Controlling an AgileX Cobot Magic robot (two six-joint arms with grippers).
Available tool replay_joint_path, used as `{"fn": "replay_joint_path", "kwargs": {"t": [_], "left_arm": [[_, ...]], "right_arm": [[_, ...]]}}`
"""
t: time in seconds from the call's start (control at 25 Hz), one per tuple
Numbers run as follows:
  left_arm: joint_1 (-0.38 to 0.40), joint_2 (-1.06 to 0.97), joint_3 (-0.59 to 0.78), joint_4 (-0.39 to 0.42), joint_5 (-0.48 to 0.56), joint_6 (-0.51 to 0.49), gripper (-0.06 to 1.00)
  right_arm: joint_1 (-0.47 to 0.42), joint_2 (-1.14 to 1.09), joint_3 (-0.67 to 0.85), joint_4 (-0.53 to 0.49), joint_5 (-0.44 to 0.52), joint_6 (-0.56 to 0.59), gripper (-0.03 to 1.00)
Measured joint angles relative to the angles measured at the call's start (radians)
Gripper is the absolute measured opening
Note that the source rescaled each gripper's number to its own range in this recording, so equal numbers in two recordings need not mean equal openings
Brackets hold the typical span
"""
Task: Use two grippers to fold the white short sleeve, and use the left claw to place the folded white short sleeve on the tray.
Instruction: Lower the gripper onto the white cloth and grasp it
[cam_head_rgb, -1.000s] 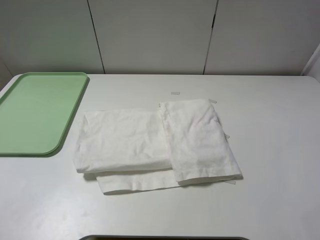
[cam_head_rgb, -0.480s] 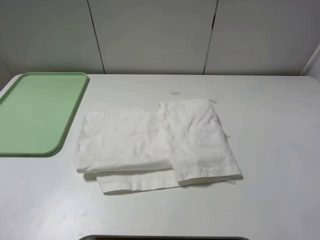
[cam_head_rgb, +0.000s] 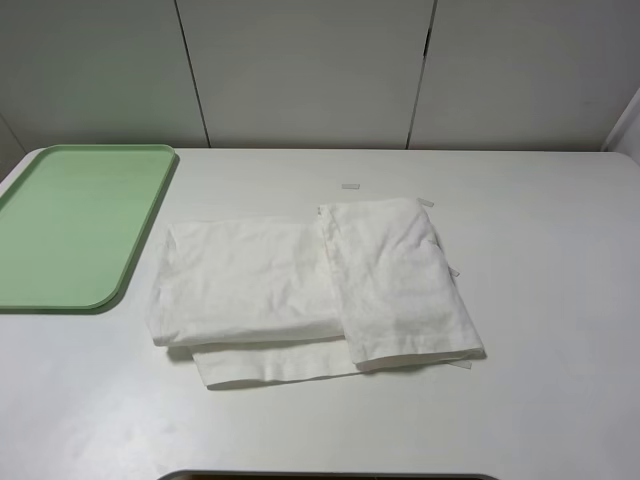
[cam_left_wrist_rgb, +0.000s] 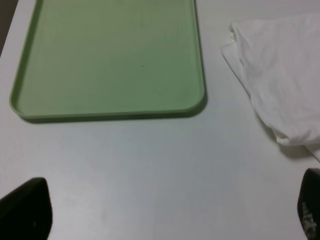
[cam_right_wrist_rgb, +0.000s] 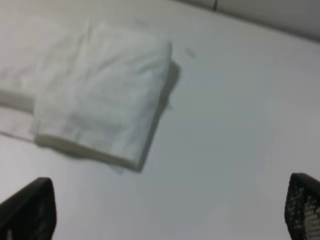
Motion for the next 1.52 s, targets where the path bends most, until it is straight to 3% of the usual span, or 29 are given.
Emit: {"fn": "replay_joint_path", "kwargs": {"t": [0.2, 0.4, 0.8, 1.52], "left_arm": [[0.000, 0.000, 0.000, 0.000, 0.000, 0.000, 0.98], [0.000, 0.000, 0.000, 0.000, 0.000, 0.000, 0.98], [0.000, 0.000, 0.000, 0.000, 0.000, 0.000, 0.98], [0.000, 0.000, 0.000, -0.001, -0.002, 0.000, 0.98]], "right_arm": [[0.000, 0.001, 0.139, -0.031, 0.034, 0.014, 1.00], [0.000, 0.001, 0.146, -0.027, 0.036, 0.003, 1.00], [0.000, 0.001, 0.191, 0.096, -0.143, -0.061, 1.00], [0.000, 0.001, 0.191, 0.106, -0.149, -0.055, 1.00]]}}
